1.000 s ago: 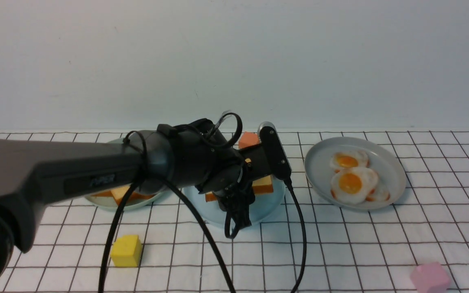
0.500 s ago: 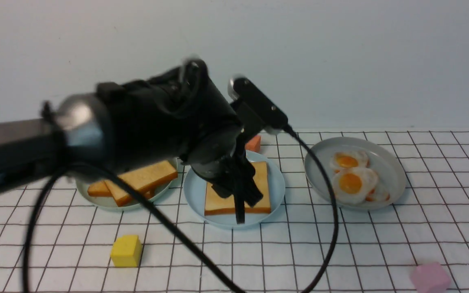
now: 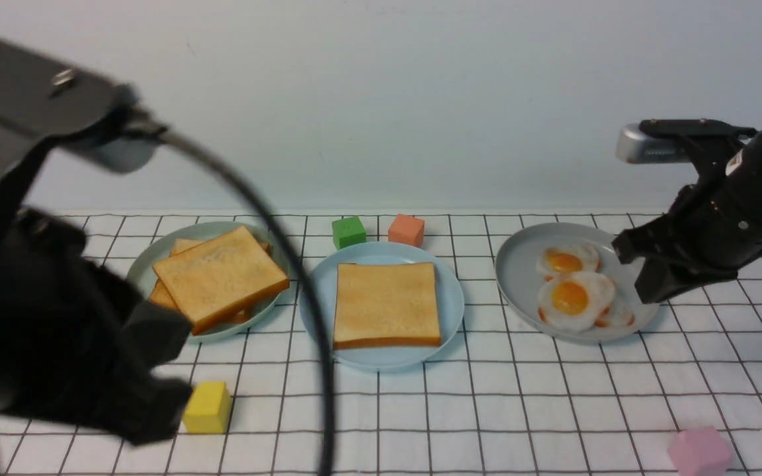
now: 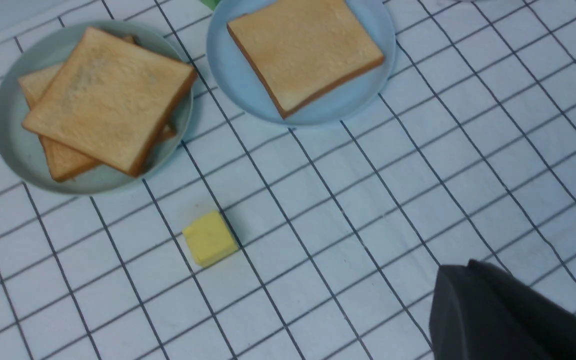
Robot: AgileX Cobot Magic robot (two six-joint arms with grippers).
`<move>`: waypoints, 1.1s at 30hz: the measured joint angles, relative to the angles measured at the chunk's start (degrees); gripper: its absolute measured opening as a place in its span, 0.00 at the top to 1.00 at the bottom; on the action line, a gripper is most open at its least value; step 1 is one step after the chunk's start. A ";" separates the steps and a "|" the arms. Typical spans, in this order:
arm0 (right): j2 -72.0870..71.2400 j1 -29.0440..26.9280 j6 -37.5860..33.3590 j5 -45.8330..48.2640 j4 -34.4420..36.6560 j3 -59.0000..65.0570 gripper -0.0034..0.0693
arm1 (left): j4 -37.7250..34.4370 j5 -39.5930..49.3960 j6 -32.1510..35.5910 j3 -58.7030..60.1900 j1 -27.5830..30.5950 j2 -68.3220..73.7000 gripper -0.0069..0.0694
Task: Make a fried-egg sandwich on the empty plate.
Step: Use the right arm to grab a fried egg
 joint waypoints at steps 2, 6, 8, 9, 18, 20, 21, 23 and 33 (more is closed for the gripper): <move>6.10 -3.47 0.00 0.06 5.01 -3.94 0.78 | -2.08 -5.59 -0.13 7.84 0.00 -8.28 0.93; 14.07 -7.35 0.01 -0.40 11.63 -8.48 0.62 | -4.44 -14.07 -0.13 14.66 0.00 -15.51 0.93; 17.38 -8.85 0.06 -1.06 14.57 -10.18 0.51 | -5.09 -16.44 -0.13 16.16 0.00 -17.50 0.93; 19.00 -9.54 0.06 -1.52 16.16 -10.94 0.46 | -5.37 -17.14 -0.13 16.43 0.00 -17.97 0.93; 23.82 -11.13 -1.75 -6.88 22.99 -12.55 0.31 | -5.74 -18.42 -0.17 16.58 0.00 -16.34 0.93; 23.91 -11.07 -2.05 -8.10 23.31 -12.55 0.31 | -5.87 -18.42 -0.17 16.62 0.00 -15.74 0.93; 23.91 -11.07 -2.09 -8.37 23.32 -12.55 0.31 | -5.94 -18.44 -0.17 16.62 0.00 -15.59 0.93; 24.11 -11.07 -2.17 -8.93 23.38 -12.55 0.31 | -6.06 -18.49 -0.17 16.62 0.00 -15.43 0.93; 26.02 -11.07 -4.38 -8.20 26.51 -12.84 0.31 | -6.75 -18.86 -0.17 16.85 0.00 -15.43 0.93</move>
